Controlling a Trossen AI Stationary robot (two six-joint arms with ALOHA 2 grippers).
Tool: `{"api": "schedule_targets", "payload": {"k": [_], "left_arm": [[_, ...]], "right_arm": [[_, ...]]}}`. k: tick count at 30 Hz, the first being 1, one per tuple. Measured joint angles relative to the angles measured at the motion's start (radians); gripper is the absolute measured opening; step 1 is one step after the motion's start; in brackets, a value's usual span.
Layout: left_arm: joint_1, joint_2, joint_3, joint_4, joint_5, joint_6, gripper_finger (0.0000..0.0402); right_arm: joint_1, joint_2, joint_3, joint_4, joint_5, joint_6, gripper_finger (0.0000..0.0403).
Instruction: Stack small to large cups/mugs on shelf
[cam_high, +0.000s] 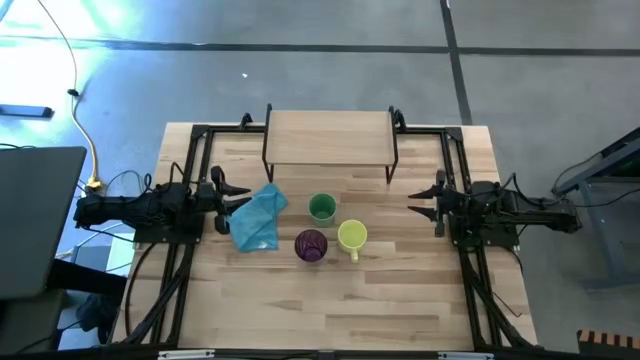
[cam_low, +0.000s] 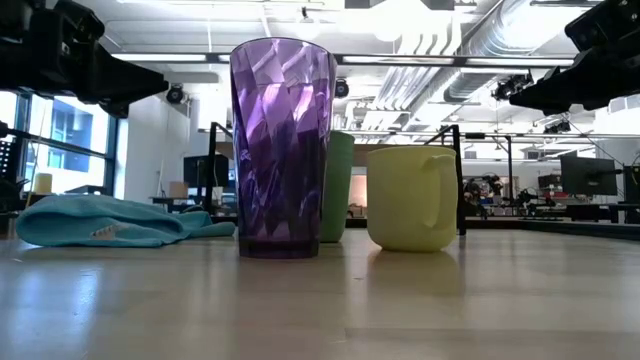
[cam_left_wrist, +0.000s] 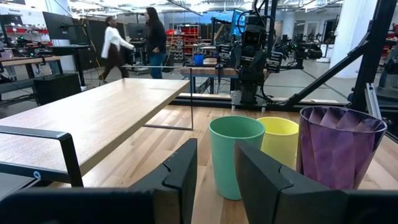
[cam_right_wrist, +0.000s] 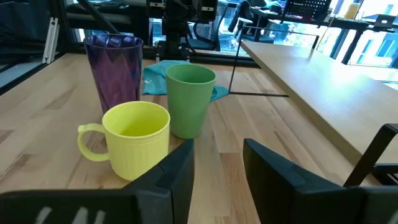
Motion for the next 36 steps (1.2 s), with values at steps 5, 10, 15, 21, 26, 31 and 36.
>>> {"api": "schedule_targets", "payload": {"k": [5,10,15,21,26,31,36], "left_arm": [[0.0,0.0,0.0,0.001,0.0,0.0,0.0095],[0.0,0.0,0.0,0.019,0.001,-0.009,0.0095],[0.0,0.0,0.0,0.022,0.106,-0.244,0.0095],[0.0,0.0,0.0,0.027,0.112,-0.284,0.0095],[0.0,0.0,0.0,0.011,0.08,-0.411,0.0095],[0.0,0.0,0.0,-0.011,0.103,-0.419,0.0095],[0.0,0.0,0.0,-0.005,0.077,-0.375,0.0095]], "right_arm": [[0.0,0.0,0.0,0.0,0.0,0.0,0.0128],[0.0,0.0,0.0,0.0,0.0,0.0,0.0128],[0.0,0.0,0.0,0.003,0.003,-0.111,0.0128],[0.0,0.0,0.0,0.03,0.002,-0.256,0.0128],[0.0,0.0,0.0,0.031,-0.006,-0.176,0.0128],[0.0,0.0,-0.003,0.14,-0.039,0.182,0.0128],[0.0,0.0,-0.003,0.221,-0.042,0.494,0.0128]]}}
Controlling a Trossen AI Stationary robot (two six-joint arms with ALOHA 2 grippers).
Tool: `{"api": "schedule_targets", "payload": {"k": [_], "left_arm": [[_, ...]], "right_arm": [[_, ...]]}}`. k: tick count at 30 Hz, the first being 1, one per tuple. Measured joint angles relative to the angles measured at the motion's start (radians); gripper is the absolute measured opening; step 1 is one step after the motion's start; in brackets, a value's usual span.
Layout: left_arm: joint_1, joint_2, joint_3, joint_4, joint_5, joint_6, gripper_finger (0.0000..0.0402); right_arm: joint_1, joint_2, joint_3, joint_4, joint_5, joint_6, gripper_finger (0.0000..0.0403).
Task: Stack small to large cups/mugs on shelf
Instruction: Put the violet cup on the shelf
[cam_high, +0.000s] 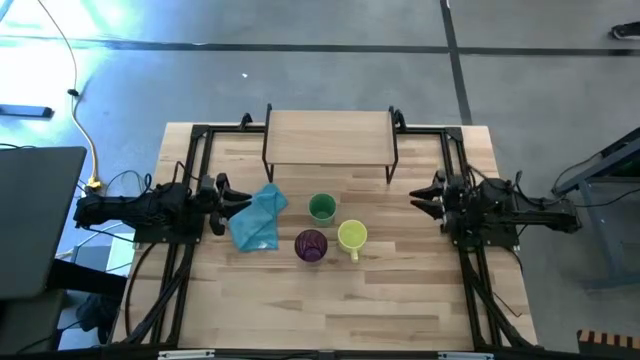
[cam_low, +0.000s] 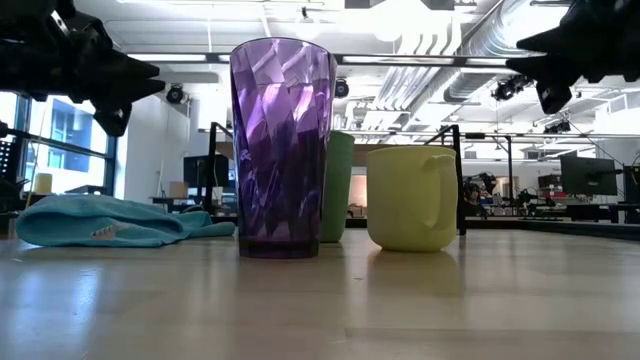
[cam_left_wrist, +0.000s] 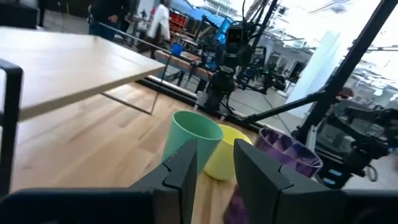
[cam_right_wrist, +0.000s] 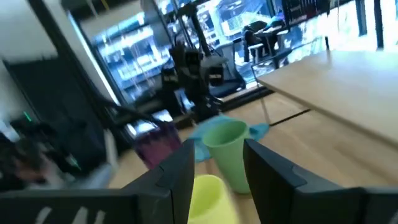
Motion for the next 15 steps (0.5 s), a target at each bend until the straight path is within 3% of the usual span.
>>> {"api": "schedule_targets", "payload": {"k": [5,9,15], "left_arm": [[0.0,0.0,0.0,0.076,-0.008,-0.015,0.0095],[0.0,0.0,0.0,0.102,0.13,-0.017,0.0095],[-0.001,0.02,-0.005,0.104,0.34,-0.065,0.0095]], "right_arm": [[0.0,0.0,0.0,0.005,0.011,0.123,0.0128],[0.0,0.0,0.0,0.034,0.092,0.126,0.0128],[0.0,0.001,0.0,0.016,0.113,0.023,0.0128]]}}
